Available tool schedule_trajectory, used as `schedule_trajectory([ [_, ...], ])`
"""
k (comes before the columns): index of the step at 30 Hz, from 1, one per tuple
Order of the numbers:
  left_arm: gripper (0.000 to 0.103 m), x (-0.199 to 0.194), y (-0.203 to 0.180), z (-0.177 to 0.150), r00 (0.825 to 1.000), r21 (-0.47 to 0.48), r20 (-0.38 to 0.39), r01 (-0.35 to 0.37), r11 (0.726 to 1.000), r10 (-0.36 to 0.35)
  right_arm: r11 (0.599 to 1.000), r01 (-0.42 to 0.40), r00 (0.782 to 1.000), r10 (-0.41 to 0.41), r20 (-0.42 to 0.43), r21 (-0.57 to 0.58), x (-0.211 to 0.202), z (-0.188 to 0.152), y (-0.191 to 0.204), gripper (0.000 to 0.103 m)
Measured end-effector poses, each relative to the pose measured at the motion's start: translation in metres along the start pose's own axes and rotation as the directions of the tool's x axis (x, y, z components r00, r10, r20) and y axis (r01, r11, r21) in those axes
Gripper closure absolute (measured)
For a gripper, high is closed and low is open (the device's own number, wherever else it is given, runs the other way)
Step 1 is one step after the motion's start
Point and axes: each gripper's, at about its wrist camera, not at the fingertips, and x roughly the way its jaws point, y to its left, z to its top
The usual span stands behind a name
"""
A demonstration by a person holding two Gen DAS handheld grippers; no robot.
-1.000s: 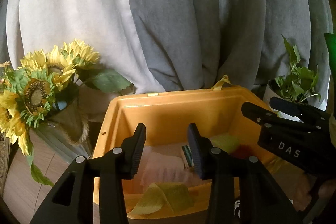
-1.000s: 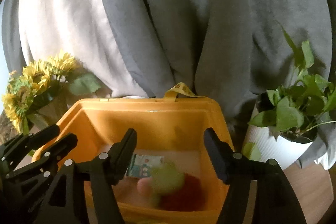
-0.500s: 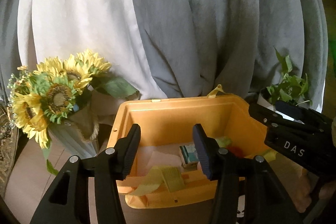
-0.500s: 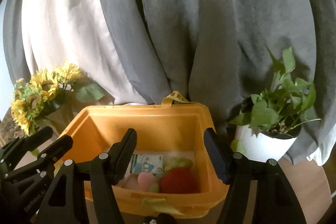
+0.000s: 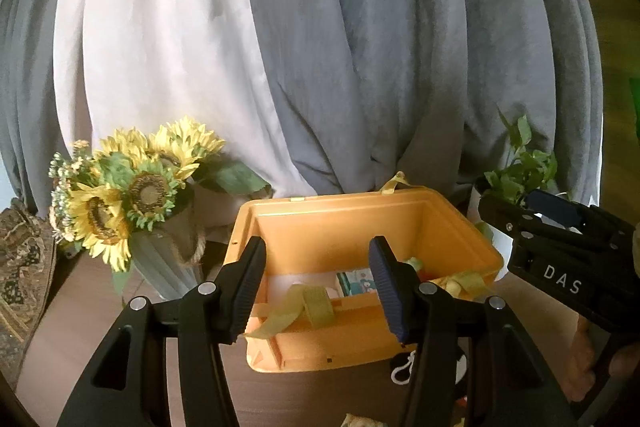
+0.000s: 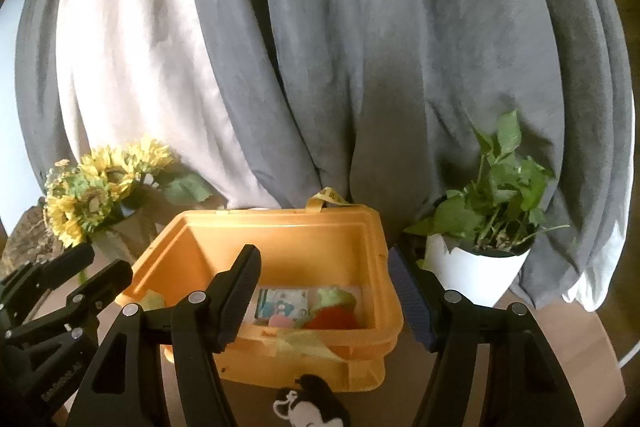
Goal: Organize soft objects
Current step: 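Withdraw both tools from the crate toward the pastel cloth and Mickey plush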
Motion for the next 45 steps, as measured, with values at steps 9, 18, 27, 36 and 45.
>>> schedule_trajectory([
  [9,0.048,-0.025,-0.007,-0.006,1.0,0.004,0.01,-0.011,1.0,0.011,1.0,-0.011,1.0,0.011,0.023,0.0,-0.028,-0.005,-0.002,0.036],
  [18,0.048,-0.047,-0.018,-0.022,1.0,0.004,-0.01,-0.03,1.0,0.03,1.0,-0.025,1.0,0.026,0.004,-0.009,-0.043,-0.018,-0.006,0.036],
  [27,0.048,-0.051,-0.027,-0.042,0.997,-0.003,-0.058,-0.042,0.999,0.042,0.998,-0.054,0.998,0.053,-0.038,-0.019,-0.046,-0.036,-0.014,0.036],
  [36,0.047,-0.045,-0.034,-0.064,0.992,-0.001,-0.124,-0.037,0.999,0.036,0.997,-0.073,0.993,0.071,-0.092,-0.021,-0.044,-0.06,-0.02,0.036],
  [45,0.046,-0.034,-0.036,-0.088,0.979,0.0,-0.2,-0.024,1.0,0.024,0.996,-0.083,0.983,0.08,-0.164,-0.012,-0.034,-0.083,-0.024,0.036],
])
